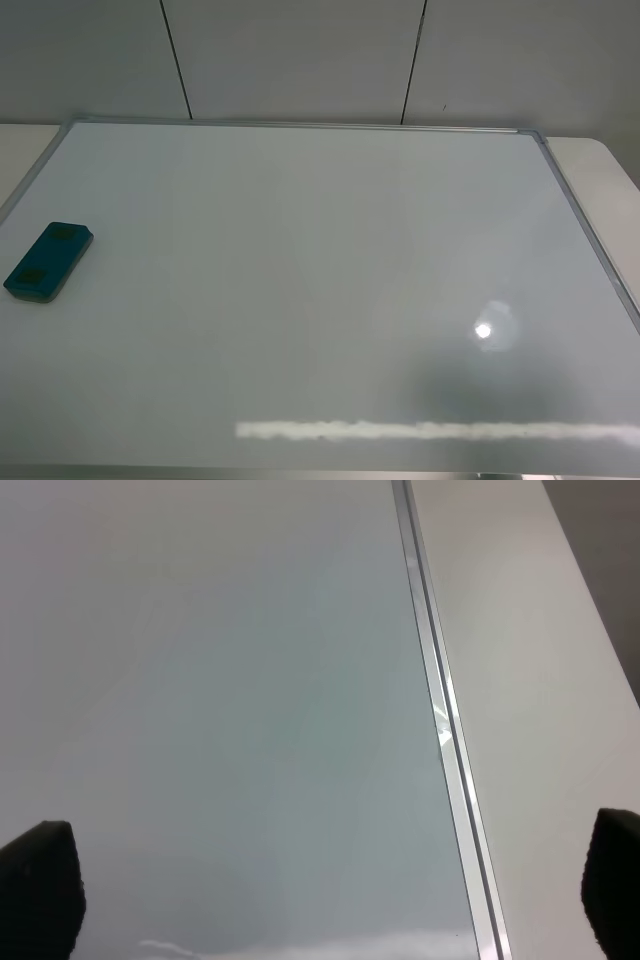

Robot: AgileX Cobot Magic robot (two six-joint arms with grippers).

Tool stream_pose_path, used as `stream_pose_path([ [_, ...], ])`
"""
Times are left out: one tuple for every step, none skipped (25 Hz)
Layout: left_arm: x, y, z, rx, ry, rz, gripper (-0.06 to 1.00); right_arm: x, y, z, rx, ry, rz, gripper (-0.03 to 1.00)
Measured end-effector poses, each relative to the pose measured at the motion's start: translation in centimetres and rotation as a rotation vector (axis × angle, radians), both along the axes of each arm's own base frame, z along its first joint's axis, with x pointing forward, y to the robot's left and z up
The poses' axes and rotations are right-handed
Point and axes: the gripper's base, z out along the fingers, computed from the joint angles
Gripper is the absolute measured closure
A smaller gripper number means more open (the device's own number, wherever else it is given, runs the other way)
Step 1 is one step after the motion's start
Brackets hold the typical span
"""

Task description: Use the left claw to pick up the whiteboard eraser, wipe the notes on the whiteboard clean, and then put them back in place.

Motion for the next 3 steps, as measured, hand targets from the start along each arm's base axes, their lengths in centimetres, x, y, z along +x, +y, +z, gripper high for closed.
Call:
stream_pose_path([
  [0.00, 0.00, 0.00, 0.000, 0.000, 0.000, -0.05, 0.00, 0.00, 0.00, 0.000, 0.000, 0.000, -0.03],
  [0.00, 0.00, 0.00, 0.000, 0.000, 0.000, -0.05, 0.00, 0.00, 0.00, 0.000, 0.000, 0.000, -0.03],
  [0.00, 0.00, 0.00, 0.000, 0.000, 0.000, -0.05, 0.00, 0.00, 0.00, 0.000, 0.000, 0.000, -0.03],
])
